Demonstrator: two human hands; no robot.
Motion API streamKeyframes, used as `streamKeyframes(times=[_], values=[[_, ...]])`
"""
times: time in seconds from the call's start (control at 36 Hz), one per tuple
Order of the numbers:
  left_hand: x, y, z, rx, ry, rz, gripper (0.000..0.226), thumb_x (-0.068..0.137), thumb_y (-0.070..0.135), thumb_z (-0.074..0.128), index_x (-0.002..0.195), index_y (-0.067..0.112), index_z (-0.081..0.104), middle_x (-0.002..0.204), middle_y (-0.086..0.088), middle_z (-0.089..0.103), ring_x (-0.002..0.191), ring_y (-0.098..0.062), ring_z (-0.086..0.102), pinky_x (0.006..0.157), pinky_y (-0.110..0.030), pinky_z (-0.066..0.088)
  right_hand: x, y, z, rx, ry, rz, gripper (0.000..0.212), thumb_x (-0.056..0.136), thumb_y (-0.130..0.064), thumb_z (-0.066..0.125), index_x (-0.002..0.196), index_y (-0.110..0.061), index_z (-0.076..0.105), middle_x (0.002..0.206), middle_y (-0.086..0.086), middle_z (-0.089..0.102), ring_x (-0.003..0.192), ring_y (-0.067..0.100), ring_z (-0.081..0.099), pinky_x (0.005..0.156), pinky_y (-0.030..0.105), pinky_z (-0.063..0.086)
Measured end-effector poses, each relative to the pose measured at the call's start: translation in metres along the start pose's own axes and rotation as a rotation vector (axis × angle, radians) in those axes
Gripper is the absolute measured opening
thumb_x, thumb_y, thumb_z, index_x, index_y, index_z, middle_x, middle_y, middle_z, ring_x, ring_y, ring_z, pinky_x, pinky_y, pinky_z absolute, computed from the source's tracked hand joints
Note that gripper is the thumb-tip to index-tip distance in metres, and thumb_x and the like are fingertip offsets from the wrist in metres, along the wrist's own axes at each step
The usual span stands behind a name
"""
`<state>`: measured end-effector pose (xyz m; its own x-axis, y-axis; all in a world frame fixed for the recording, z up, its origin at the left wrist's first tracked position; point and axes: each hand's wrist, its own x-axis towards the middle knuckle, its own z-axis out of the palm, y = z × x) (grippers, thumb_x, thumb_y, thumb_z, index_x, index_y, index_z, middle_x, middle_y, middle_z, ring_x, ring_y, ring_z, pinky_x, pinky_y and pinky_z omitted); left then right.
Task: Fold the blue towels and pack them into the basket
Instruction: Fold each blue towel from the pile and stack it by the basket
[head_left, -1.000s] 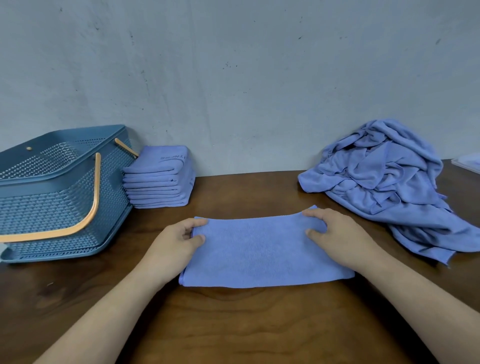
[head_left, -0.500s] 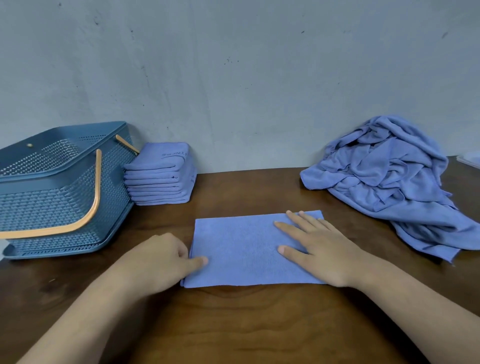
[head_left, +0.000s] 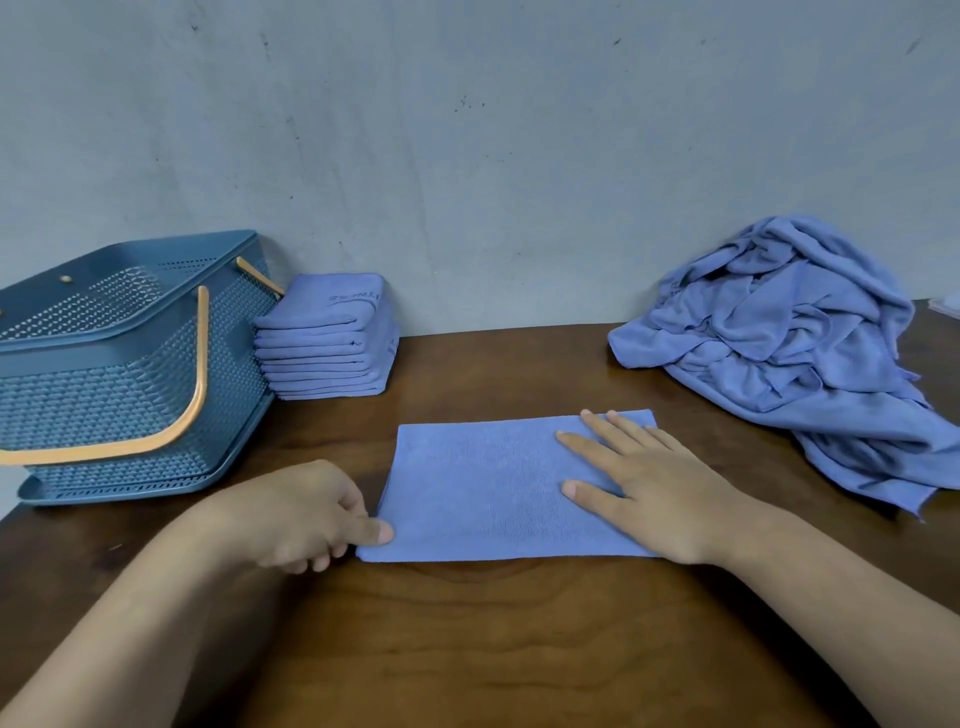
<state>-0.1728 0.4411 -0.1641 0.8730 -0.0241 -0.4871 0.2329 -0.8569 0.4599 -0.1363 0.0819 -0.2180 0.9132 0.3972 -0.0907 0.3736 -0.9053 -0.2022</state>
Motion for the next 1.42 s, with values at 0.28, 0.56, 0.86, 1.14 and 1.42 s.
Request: streamKeyframes(times=[0.28, 0.56, 0.86, 1.14, 1.42], values=[[-0.002, 0.030, 0.044, 0.166, 0.564, 0.269, 0.018, 0.100, 0.050, 0.061, 0.105, 0.034, 0.057, 0.109, 0.017, 0.064, 0.104, -0.008, 0.062, 0.089, -0.033, 0.051, -0.002, -0.013, -0.002, -0.100, -0.025, 0.040, 0.102, 0.079, -0.103, 0.013, 0.164, -0.051, -0.007, 0.174, -0.013, -0.017, 0.162, 0.022, -0.018, 0.132, 0.045, -0.003], [0.038, 0.055, 0.089, 0.397, 0.298, 0.432, 0.070, 0.104, 0.073, 0.021, 0.167, 0.048, 0.005, 0.174, 0.022, -0.010, 0.159, -0.001, -0.017, 0.132, -0.040, -0.005, 0.005, -0.026, 0.006, -0.012, -0.045, -0.077, 0.090, 0.087, -0.096, 0.022, 0.162, -0.057, -0.006, 0.173, -0.019, -0.021, 0.158, 0.010, -0.026, 0.131, 0.045, -0.006], [0.054, 0.026, 0.047, 0.352, 0.263, 0.274, 0.095, 0.082, 0.100, 0.023, 0.163, 0.057, 0.000, 0.174, 0.023, -0.012, 0.159, -0.003, -0.018, 0.131, -0.048, -0.007, 0.001, 0.018, -0.006, 0.065, -0.049, 0.066, 0.092, 0.079, -0.102, 0.020, 0.159, -0.064, -0.003, 0.172, -0.022, -0.018, 0.159, 0.006, -0.021, 0.131, 0.039, -0.005], [0.062, 0.092, 0.070, 0.460, 0.296, 0.590, 0.069, 0.105, 0.071, 0.024, 0.167, 0.041, 0.018, 0.176, 0.020, 0.002, 0.161, -0.003, -0.010, 0.131, -0.050, -0.005, 0.001, 0.016, -0.008, 0.045, -0.057, 0.050, 0.094, 0.081, -0.100, 0.021, 0.162, -0.058, -0.003, 0.174, -0.019, -0.012, 0.160, 0.009, -0.016, 0.131, 0.042, -0.003], [0.060, 0.090, 0.098, 0.543, 0.221, 0.628, 0.080, 0.098, 0.083, 0.016, 0.166, 0.047, -0.008, 0.174, 0.020, -0.017, 0.159, -0.003, -0.022, 0.131, -0.049, -0.008, -0.004, 0.023, -0.020, 0.055, 0.120, 0.037, 0.061, 0.098, -0.063, 0.050, 0.154, -0.041, 0.039, 0.139, -0.022, 0.045, 0.128, 0.009, 0.042, 0.103, 0.037, 0.044]])
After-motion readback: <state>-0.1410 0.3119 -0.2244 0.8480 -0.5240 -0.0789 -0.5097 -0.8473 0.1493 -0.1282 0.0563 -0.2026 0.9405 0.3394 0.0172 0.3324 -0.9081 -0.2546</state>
